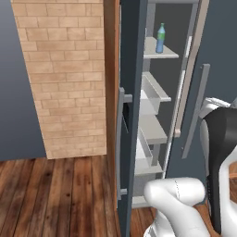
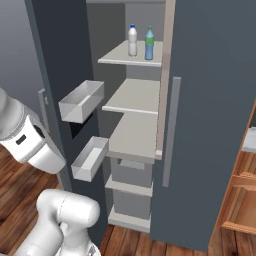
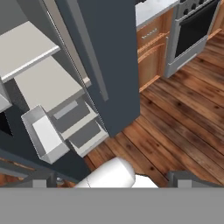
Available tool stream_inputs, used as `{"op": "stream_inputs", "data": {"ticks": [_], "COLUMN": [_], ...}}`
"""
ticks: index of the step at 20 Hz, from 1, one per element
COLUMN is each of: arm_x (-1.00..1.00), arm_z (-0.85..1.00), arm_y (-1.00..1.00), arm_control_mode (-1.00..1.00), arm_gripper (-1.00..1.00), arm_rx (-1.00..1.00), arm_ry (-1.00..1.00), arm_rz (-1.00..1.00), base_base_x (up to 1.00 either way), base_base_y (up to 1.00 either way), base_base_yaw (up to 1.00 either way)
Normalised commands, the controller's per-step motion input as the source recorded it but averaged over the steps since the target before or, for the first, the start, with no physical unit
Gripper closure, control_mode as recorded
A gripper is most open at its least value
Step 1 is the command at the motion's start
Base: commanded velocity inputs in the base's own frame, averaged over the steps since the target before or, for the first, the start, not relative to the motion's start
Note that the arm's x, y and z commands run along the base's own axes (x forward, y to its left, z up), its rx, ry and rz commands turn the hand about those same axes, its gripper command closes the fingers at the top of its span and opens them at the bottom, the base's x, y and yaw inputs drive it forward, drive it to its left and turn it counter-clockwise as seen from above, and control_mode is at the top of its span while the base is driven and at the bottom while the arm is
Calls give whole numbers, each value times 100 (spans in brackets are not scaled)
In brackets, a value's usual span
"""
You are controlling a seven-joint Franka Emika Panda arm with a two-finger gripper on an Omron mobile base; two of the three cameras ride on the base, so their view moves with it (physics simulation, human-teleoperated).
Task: Take the bottled waters from the counter and place them in the freezer to freeze. Close the freezer door after placing the bottles.
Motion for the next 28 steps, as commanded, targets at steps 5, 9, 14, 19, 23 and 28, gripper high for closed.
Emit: {"op": "stream_inputs", "data": {"ticks": [5, 9, 14, 19, 23, 28], "arm_x": [0, -1, -5, -15, 1, 10], "arm_z": [0, 0, 0, 0, 13, 0], "arm_y": [0, 0, 0, 53, 100, 100], "arm_control_mode": [100, -100, -100, -100, -100, -100], "arm_gripper": [-100, -100, -100, -100, -100, -100], "arm_rx": [0, 0, 0, -14, -30, -22], "arm_ry": [0, 0, 0, -3, 0, -2], "arm_rz": [0, 0, 0, 0, 0, 0], "base_base_x": [0, 0, 0, 0, 0, 0], "base_base_y": [-14, 0, 0, 0, 0, 0], "base_base_yaw": [0, 0, 0, 0, 0, 0]}}
